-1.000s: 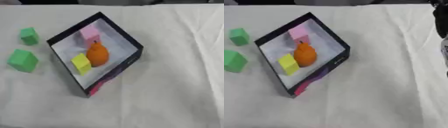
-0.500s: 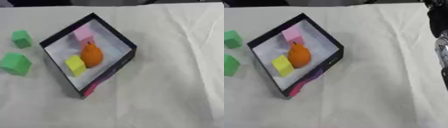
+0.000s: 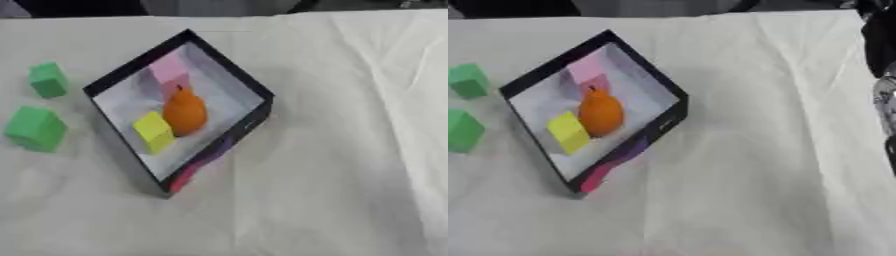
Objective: Pick up objects on the table and place them in the box.
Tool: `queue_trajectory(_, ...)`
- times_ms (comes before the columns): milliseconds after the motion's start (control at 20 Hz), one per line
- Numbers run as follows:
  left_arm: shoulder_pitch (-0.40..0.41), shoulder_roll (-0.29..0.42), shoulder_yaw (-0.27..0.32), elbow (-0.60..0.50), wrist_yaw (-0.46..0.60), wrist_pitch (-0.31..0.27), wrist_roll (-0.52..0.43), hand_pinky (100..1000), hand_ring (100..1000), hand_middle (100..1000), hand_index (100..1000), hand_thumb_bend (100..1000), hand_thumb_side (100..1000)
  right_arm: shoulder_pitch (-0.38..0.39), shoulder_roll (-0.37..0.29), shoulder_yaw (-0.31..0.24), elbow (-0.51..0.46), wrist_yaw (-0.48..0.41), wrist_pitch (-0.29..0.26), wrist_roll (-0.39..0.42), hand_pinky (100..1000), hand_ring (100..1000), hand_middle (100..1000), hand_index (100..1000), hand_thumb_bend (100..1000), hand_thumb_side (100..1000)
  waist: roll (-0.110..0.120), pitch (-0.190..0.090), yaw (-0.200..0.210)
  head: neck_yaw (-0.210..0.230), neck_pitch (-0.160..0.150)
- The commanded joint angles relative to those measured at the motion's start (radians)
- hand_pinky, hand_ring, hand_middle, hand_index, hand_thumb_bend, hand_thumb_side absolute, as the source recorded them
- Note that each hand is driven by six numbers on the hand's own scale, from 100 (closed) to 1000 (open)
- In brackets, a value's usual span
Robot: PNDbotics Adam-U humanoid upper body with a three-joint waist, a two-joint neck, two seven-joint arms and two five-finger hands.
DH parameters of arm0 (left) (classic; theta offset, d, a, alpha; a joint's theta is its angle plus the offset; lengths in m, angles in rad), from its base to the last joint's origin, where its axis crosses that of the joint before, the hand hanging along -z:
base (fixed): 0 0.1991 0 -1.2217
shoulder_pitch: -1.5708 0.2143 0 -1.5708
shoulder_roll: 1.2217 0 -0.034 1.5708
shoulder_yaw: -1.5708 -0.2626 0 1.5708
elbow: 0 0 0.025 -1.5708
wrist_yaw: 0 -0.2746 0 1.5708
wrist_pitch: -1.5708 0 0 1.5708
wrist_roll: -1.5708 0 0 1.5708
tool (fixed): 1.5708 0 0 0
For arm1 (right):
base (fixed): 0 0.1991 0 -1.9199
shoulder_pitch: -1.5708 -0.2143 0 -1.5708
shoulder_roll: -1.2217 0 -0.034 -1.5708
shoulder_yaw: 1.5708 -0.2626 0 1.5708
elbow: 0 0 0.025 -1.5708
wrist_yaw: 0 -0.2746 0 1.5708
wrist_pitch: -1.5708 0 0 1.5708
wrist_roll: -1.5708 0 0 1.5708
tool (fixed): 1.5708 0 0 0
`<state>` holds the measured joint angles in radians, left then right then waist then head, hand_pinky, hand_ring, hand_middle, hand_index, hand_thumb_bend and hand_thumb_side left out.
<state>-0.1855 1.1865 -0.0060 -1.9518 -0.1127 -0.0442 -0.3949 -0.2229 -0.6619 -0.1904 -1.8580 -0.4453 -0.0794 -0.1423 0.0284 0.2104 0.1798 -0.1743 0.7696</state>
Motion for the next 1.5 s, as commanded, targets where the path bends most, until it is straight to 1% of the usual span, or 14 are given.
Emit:
queue_trajectory(50,-0.040,0.067,-0.008,0.049,-0.009,-0.024,-0.130,879,872,866,900,454,577,-0.007,-0.037,-0.013,-0.001,0.000,0.002,-0.004,873,709,696,842,100,576,0.016,-0.035,0.002,-0.002,0.000)
queue_trajectory(150,-0.064,0.075,-0.024,0.086,-0.004,-0.031,-0.183,882,875,865,904,496,552,-0.010,-0.037,-0.013,0.002,-0.001,0.006,-0.004,873,709,696,841,100,578,0.017,-0.038,0.000,0.004,0.000)
queue_trajectory(300,-0.098,0.081,-0.059,0.140,-0.007,-0.040,-0.239,880,876,857,917,579,473,-0.020,-0.035,-0.011,0.004,-0.006,0.009,-0.003,873,708,694,840,100,578,0.018,-0.042,-0.007,0.010,0.000)
queue_trajectory(450,-0.137,0.076,-0.096,0.182,-0.013,-0.054,-0.279,880,877,854,921,606,424,-0.028,-0.035,-0.009,0.008,-0.009,0.012,0.000,873,707,693,840,100,578,0.018,-0.046,-0.013,0.018,0.000)
queue_trajectory(550,-0.165,0.068,-0.119,0.202,-0.019,-0.065,-0.298,880,875,839,887,608,390,-0.030,-0.036,-0.008,0.011,-0.011,0.013,0.002,873,707,693,840,100,579,0.018,-0.048,-0.016,0.025,0.000)
queue_trajectory(650,-0.192,0.058,-0.144,0.217,-0.032,-0.076,-0.319,883,875,832,862,610,376,-0.034,-0.035,-0.007,0.014,-0.012,0.015,0.003,873,706,691,839,100,580,0.018,-0.049,-0.019,0.037,0.000)
queue_trajectory(900,-0.252,0.026,-0.200,0.250,-0.069,-0.100,-0.369,885,876,831,861,631,382,-0.042,-0.032,-0.003,0.016,-0.014,0.018,0.010,874,704,690,838,100,580,0.017,-0.045,-0.026,0.091,0.000)
queue_trajectory(1050,-0.282,0.007,-0.222,0.269,-0.091,-0.109,-0.385,884,875,830,867,652,399,-0.042,-0.029,-0.004,0.018,-0.013,0.019,0.011,874,703,688,838,100,581,0.016,-0.041,-0.027,0.109,0.000)
queue_trajectory(1200,-0.309,-0.012,-0.240,0.290,-0.111,-0.115,-0.389,880,872,828,869,661,393,-0.038,-0.027,-0.004,0.020,-0.012,0.020,0.012,874,702,687,833,100,581,0.014,-0.038,-0.026,0.122,0.000)
queue_trajectory(1500,-0.347,-0.041,-0.259,0.325,-0.151,-0.136,-0.359,878,872,833,869,676,366,-0.022,-0.034,-0.004,0.024,-0.005,0.020,0.015,874,699,686,830,100,580,0.010,-0.031,-0.026,0.120,0.000)
